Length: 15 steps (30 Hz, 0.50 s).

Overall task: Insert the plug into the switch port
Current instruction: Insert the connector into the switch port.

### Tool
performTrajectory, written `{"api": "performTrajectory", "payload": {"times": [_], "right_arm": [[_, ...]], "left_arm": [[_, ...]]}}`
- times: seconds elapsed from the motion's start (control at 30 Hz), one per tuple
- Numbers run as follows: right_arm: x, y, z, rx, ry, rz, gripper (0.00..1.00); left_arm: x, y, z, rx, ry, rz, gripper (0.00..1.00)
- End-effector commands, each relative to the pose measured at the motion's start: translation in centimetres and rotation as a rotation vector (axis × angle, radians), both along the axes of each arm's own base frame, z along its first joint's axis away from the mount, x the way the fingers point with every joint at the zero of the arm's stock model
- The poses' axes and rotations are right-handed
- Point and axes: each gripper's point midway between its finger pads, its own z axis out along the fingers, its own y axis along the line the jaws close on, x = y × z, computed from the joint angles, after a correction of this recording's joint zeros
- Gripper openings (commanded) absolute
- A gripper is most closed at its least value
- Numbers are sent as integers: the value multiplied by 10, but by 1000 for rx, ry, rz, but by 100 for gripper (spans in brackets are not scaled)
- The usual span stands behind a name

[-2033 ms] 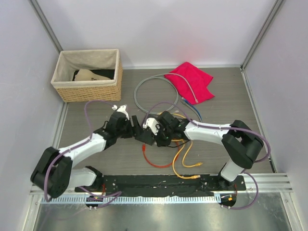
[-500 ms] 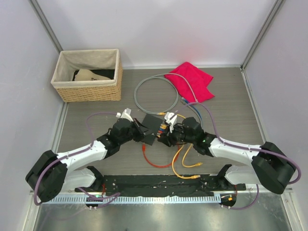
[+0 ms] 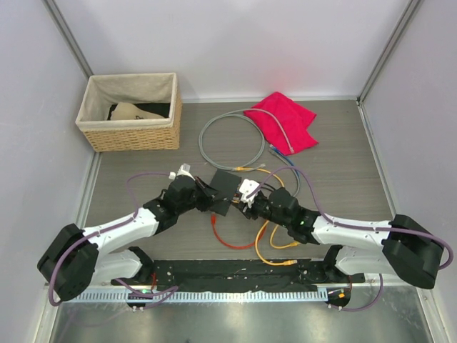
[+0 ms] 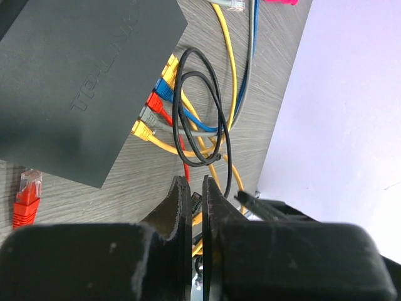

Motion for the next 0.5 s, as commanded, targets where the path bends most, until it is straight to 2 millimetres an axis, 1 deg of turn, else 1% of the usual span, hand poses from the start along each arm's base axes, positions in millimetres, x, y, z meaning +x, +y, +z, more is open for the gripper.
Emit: {"api": "performTrajectory", "payload": {"times": [0.0,0.03,0.1,0.23,0.37,0.47], "right_arm": [[17,7,21,29,-96,-48,38],[17,9,17,19,-93,-42,37],[16,13,17,14,-88,-25,35],[11,22,17,13,-82,5,34],[10,25,16,11,-80,9,34],[13,24,14,2,-88,-5,33]], "left_arm": [[6,-8,19,-44,-20,3,0],[5,-8,19,-41,-19,1,0],[6,-8,20,-43,-21,4,0],[6,-9,19,-42,-16,1,0],[6,-10,18,-40,-13,-4,0],[6,-11,19,-42,-14,-9,0]]}}
